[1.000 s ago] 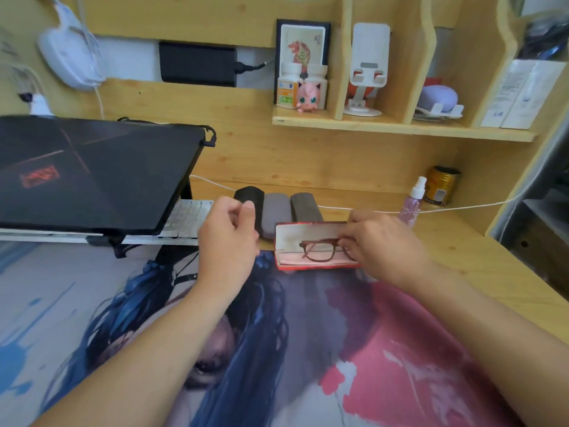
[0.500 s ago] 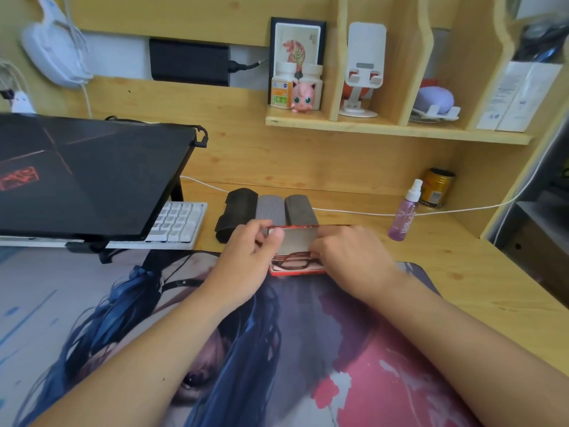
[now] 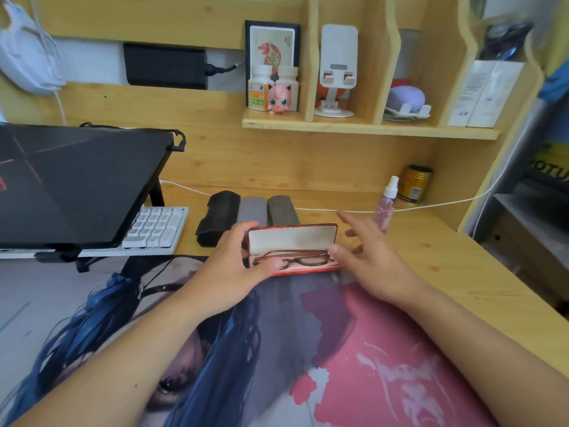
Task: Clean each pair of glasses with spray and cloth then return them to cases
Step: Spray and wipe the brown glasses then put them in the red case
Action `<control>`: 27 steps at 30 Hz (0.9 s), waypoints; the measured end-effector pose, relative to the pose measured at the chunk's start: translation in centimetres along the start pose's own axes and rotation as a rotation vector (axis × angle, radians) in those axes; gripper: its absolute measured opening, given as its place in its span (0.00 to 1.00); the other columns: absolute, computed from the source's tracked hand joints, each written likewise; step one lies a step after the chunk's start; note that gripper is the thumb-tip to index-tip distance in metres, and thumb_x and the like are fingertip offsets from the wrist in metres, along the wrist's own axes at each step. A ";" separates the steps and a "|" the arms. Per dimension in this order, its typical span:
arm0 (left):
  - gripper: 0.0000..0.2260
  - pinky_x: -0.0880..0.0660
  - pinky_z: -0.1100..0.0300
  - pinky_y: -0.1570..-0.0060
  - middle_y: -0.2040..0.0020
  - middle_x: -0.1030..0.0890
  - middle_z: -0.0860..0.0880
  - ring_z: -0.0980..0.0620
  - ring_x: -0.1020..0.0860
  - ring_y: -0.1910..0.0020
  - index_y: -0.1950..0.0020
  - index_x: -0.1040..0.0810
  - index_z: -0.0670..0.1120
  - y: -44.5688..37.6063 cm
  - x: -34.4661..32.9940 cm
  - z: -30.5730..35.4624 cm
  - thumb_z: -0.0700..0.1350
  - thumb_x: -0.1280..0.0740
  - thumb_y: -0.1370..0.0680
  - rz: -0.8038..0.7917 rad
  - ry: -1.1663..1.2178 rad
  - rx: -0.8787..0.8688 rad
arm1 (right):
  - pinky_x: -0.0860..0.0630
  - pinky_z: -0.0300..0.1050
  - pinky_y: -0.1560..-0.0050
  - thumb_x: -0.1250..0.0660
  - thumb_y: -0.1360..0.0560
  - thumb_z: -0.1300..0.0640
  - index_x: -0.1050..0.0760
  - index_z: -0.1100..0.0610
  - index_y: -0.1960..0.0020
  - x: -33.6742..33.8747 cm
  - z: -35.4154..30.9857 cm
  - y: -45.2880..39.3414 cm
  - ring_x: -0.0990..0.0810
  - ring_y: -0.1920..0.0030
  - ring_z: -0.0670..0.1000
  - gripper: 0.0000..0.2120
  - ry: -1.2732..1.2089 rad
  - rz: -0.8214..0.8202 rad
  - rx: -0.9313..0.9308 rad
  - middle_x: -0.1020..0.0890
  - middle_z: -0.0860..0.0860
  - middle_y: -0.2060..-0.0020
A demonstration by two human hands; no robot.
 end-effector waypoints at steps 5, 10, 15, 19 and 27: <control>0.40 0.31 0.70 0.44 0.34 0.27 0.59 0.63 0.28 0.37 0.26 0.39 0.61 0.5 -0.2 0.4 0.46 0.19 0.30 -0.031 -0.095 -0.057 | 0.36 0.43 0.27 0.22 0.32 0.45 0.52 0.43 0.19 -2.4 -0.5 0.5 0.35 0.27 0.44 0.52 0.032 -0.196 0.040 0.33 0.44 0.26; 0.36 0.24 0.62 0.41 0.41 0.19 0.61 0.62 0.20 0.42 0.30 0.32 0.64 0.2 0.7 0.1 0.46 0.19 0.31 -0.038 0.019 -0.064 | 0.30 0.34 0.36 0.22 0.30 0.46 0.46 0.45 0.19 -1.8 -0.6 0.8 0.24 0.37 0.41 0.47 -0.045 -0.175 0.045 0.24 0.45 0.34; 0.25 0.25 0.71 0.49 0.46 0.15 0.57 0.59 0.17 0.46 0.31 0.26 0.53 0.6 1.0 0.8 0.41 0.24 0.26 -0.099 0.189 -0.048 | 0.21 0.47 0.43 0.23 0.33 0.43 0.34 0.44 0.27 -0.6 -0.5 1.6 0.18 0.48 0.54 0.37 -0.355 -0.108 -0.010 0.19 0.47 0.43; 0.20 0.26 0.69 0.47 0.48 0.15 0.57 0.58 0.18 0.47 0.36 0.23 0.53 0.8 0.8 1.0 0.45 0.24 0.26 -0.122 0.141 -0.047 | 0.21 0.54 0.44 0.23 0.36 0.39 0.29 0.42 0.37 -1.2 0.2 1.9 0.17 0.50 0.57 0.30 -0.430 -0.136 -0.052 0.17 0.49 0.47; 0.12 0.31 0.73 0.51 0.52 0.20 0.61 0.64 0.24 0.52 0.50 0.24 0.56 1.5 0.3 1.6 0.49 0.23 0.27 -0.144 -0.096 -0.134 | 0.22 0.54 0.50 0.26 0.28 0.45 0.30 0.45 0.55 -0.4 -1.3 2.5 0.20 0.55 0.52 0.13 -0.243 -0.181 0.071 0.18 0.48 0.54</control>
Point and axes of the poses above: each hand's wrist, its own y-axis away from the middle knuckle, its own x-axis out of the back of the hand, z = x × y, the point moved 9 cm from there along -y, towards the middle knuckle
